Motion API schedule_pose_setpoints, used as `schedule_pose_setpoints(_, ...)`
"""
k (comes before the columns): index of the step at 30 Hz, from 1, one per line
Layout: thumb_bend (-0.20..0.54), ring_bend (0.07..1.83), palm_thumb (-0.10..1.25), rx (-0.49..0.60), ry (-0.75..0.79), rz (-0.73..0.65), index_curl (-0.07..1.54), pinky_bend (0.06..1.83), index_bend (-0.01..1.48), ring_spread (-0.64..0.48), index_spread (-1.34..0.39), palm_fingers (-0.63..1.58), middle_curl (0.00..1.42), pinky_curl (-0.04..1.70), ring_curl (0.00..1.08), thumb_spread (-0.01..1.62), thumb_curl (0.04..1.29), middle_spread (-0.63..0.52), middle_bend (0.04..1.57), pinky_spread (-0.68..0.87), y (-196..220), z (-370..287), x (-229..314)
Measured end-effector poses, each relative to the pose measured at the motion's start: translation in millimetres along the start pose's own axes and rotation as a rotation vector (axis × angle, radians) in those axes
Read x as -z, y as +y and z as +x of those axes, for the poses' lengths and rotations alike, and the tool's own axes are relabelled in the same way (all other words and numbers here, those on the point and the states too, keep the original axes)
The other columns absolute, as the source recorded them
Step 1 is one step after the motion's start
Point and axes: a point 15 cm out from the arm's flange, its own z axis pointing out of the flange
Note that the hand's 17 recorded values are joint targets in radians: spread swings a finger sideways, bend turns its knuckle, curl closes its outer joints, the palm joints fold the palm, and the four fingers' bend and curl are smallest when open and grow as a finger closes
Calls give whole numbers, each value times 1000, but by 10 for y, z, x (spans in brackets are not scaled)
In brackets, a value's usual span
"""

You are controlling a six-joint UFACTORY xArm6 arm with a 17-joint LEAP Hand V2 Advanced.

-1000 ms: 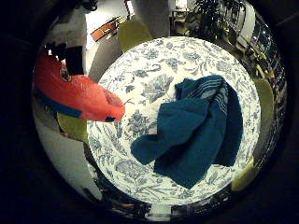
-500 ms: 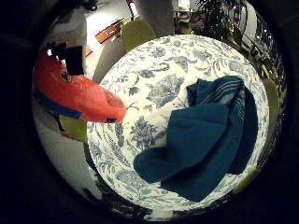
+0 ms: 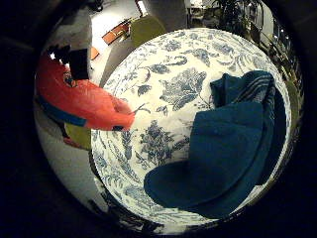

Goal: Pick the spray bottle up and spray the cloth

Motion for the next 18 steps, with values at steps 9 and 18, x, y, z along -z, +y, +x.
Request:
schedule_pose_setpoints(9,-13,1463,1056,62,9,20,697,1296,1204,-161,-171,1206,609,888,611,1004,706,-72,1363,-207,-71,-141,140)
schedule_pose_setpoints(18,-13,1462,1056,62,-4,-6,697,1298,1205,-162,-171,1204,610,889,612,1004,705,-72,1364,-207,174,-224,110)
